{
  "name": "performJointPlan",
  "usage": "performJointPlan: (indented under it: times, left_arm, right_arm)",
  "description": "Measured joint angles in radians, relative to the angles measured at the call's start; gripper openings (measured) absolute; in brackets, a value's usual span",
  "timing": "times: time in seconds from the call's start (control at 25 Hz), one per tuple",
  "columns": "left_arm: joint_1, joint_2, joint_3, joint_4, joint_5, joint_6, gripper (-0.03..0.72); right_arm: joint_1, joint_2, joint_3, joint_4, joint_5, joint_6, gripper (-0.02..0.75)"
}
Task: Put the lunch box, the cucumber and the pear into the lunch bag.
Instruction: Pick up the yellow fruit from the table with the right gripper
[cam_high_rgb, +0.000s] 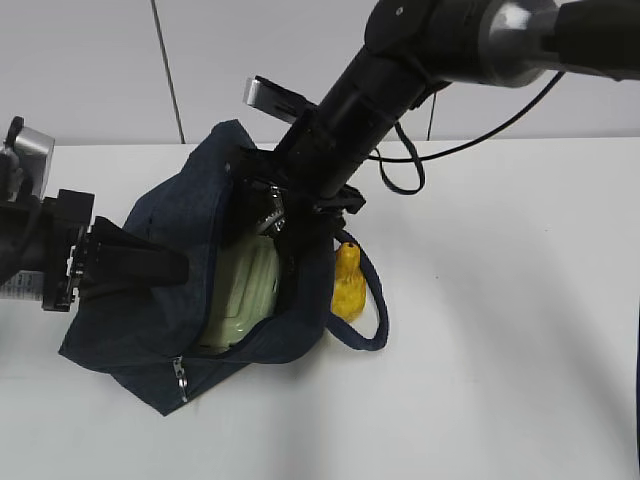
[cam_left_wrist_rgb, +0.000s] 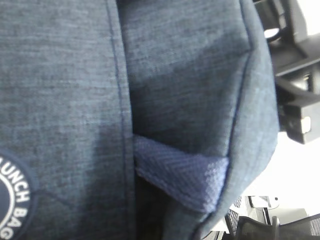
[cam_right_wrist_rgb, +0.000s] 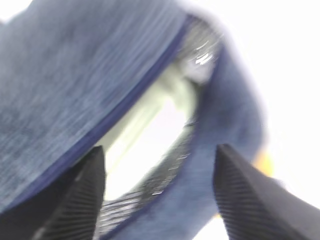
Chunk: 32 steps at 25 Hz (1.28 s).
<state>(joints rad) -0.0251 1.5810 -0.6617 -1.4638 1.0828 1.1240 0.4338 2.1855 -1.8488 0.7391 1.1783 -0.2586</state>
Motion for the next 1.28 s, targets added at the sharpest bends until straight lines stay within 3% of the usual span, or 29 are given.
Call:
performJointPlan:
  times: [0.24, 0.52, 0.68, 0.92, 1.28]
  left_arm:
    - [0.0, 0.0, 0.0, 0.0, 0.0, 0.0, 0.001]
    - [0.0, 0.0, 0.0, 0.0, 0.0, 0.0, 0.001]
    - [0.0, 0.0, 0.0, 0.0, 0.0, 0.0, 0.001]
    - [0.0, 0.0, 0.0, 0.0, 0.0, 0.0, 0.001]
    - [0.0, 0.0, 0.0, 0.0, 0.0, 0.0, 0.001]
  right_arm:
    - [0.0, 0.0, -0.163, -0.256, 0.041, 0.07, 0.554]
    - [0.0, -0.037, -0.243, -0.481, 0.051, 0.108, 0.386]
    - [0.0, -0.058, -0.246, -0.592, 0.058, 0.116, 0.332]
    - [0.0, -0.058, -0.246, -0.639, 0.062, 0.122, 0.241]
    - [0.0, -0.065, -0.235, -0.688, 0.063, 0.124, 0.229]
